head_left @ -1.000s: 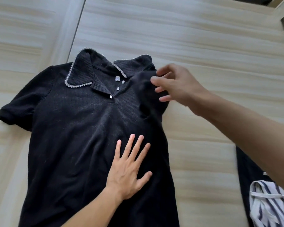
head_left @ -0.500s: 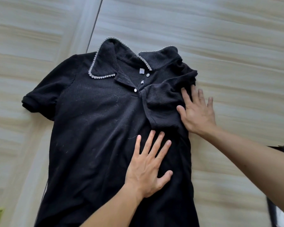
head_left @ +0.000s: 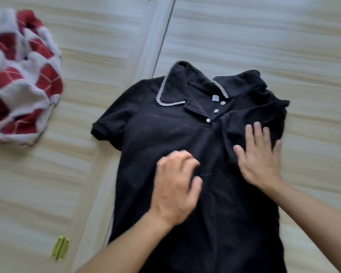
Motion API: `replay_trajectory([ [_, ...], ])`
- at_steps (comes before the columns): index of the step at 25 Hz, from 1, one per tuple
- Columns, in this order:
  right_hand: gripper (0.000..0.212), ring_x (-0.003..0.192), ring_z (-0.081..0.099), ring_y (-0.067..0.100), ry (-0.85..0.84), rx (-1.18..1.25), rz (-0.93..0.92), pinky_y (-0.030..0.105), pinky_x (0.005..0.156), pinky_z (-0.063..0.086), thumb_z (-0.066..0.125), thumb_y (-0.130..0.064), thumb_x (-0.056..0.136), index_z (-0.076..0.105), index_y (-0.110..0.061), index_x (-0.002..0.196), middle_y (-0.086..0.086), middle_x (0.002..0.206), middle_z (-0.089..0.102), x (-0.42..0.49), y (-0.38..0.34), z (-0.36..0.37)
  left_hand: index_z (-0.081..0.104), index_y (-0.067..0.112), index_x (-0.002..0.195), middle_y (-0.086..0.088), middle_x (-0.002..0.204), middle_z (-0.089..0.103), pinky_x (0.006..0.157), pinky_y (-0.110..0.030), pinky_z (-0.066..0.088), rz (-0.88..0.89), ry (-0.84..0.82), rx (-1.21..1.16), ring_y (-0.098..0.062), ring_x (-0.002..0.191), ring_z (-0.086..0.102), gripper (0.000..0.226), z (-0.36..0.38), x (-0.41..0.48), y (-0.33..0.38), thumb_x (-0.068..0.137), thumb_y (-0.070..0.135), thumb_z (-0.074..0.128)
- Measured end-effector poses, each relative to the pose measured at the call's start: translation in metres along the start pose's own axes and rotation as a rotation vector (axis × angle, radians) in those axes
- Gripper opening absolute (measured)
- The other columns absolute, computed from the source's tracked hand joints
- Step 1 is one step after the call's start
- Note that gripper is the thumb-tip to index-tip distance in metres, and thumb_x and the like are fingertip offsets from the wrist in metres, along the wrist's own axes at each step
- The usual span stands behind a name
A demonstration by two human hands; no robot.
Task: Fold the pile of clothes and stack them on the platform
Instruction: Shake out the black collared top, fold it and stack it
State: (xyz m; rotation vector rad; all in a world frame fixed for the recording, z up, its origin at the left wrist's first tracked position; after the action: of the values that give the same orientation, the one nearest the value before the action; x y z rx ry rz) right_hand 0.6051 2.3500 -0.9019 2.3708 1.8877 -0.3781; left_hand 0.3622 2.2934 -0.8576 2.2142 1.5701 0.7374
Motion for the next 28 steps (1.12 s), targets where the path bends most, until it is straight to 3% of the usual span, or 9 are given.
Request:
replay_trajectory([
  [4,0.077,0.156,0.005,0.031,0.195,0.128,-0.155,0.057,0.121,0.002,0.034,-0.049,0.096,0.017,-0.008,0.159,0.012,0.169,0.006,-0.028,-0.057,0.000,0.054,0.005,0.131,-0.018,0.137,0.051,0.104,-0.048,0.035,-0.755,0.349,0.180,-0.038,0.126,0.046,0.047,-0.069,0.042,-0.131,0.091,0.028,0.057],
  [7,0.075,0.157,0.001,0.027,0.158,0.091,-0.228,0.058,0.124,0.006,0.031,-0.052,0.098,0.019,-0.009,0.159,0.010,0.169,0.006,-0.057,-0.088,0.027,0.061,0.009,0.127,-0.020,0.139,0.049,0.109,-0.049,0.035,-1.216,0.138,0.189,-0.040,0.132,0.040,0.056,-0.087,0.060,-0.183,0.096,0.052,0.046],
  [10,0.076,0.157,0.004,0.025,0.162,0.020,-0.166,0.057,0.124,0.007,0.029,-0.053,0.098,0.022,-0.008,0.158,0.010,0.169,0.010,-0.061,-0.088,0.042,0.070,0.012,0.100,-0.013,0.112,0.067,0.099,-0.047,0.048,-1.028,0.100,0.005,-0.035,0.112,0.059,0.042,-0.086,0.082,-0.184,0.092,0.047,0.047],
  [13,0.077,0.157,0.002,0.023,0.167,0.013,-0.174,0.056,0.125,0.006,0.030,-0.054,0.097,0.020,-0.009,0.159,0.008,0.169,0.010,-0.062,-0.089,0.041,0.062,0.007,0.109,-0.011,0.103,0.068,0.089,-0.040,0.048,-0.879,0.288,-0.151,-0.029,0.097,0.060,0.026,-0.108,0.114,-0.182,0.102,0.025,0.044],
  [17,0.078,0.157,0.003,0.022,0.171,0.018,-0.168,0.056,0.125,0.006,0.031,-0.054,0.095,0.021,-0.010,0.159,0.007,0.170,0.010,-0.062,-0.091,0.039,0.051,0.025,0.101,-0.008,0.101,0.065,0.087,-0.037,0.050,-0.866,0.419,-0.177,-0.029,0.094,0.062,0.015,-0.131,0.123,-0.223,0.093,0.025,0.038],
  [19,0.078,0.157,0.003,0.022,0.172,0.016,-0.164,0.056,0.125,0.008,0.031,-0.054,0.095,0.022,-0.010,0.159,0.007,0.169,0.010,-0.062,-0.092,0.039,0.049,0.030,0.103,-0.015,0.110,0.068,0.091,-0.048,0.055,-1.075,0.405,-0.338,-0.038,0.102,0.067,0.038,-0.125,0.111,-0.241,0.079,0.057,0.038],
  [22,0.078,0.157,0.004,0.022,0.178,0.013,-0.162,0.056,0.124,0.010,0.032,-0.054,0.094,0.024,-0.010,0.158,0.007,0.169,0.011,-0.062,-0.092,0.038,0.062,0.010,0.120,-0.010,0.107,0.069,0.073,-0.035,0.052,-1.285,0.200,-0.428,-0.032,0.091,0.066,0.100,-0.115,0.106,-0.226,0.058,0.087,0.046],
  [25,0.078,0.157,0.005,0.022,0.177,0.012,-0.171,0.056,0.124,0.010,0.033,-0.054,0.094,0.025,-0.010,0.158,0.007,0.169,0.012,-0.061,-0.092,0.037,0.071,0.011,0.113,-0.009,0.113,0.071,0.087,-0.034,0.053,-1.222,0.048,-0.159,-0.032,0.104,0.066,0.067,-0.107,0.115,-0.213,0.066,0.058,0.072],
  [28,0.078,0.157,0.005,0.022,0.180,0.012,-0.166,0.055,0.124,0.011,0.034,-0.054,0.094,0.025,-0.010,0.158,0.006,0.169,0.012,-0.061,-0.092,0.037,0.072,0.011,0.104,-0.014,0.111,0.072,0.094,-0.041,0.054,-1.013,0.125,-0.026,-0.035,0.108,0.066,0.044,-0.118,0.133,-0.194,0.081,0.047,0.065],
])
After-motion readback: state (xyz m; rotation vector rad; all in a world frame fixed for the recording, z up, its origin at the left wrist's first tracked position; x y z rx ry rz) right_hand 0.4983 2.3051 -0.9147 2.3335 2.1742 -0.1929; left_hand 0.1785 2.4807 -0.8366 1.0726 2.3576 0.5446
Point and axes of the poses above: each hand's wrist, its own x-axis towards the middle knuckle, its own z-axis out of the palm, y = z × x, the point moved 1 cm from there along x, towards the middle knuckle
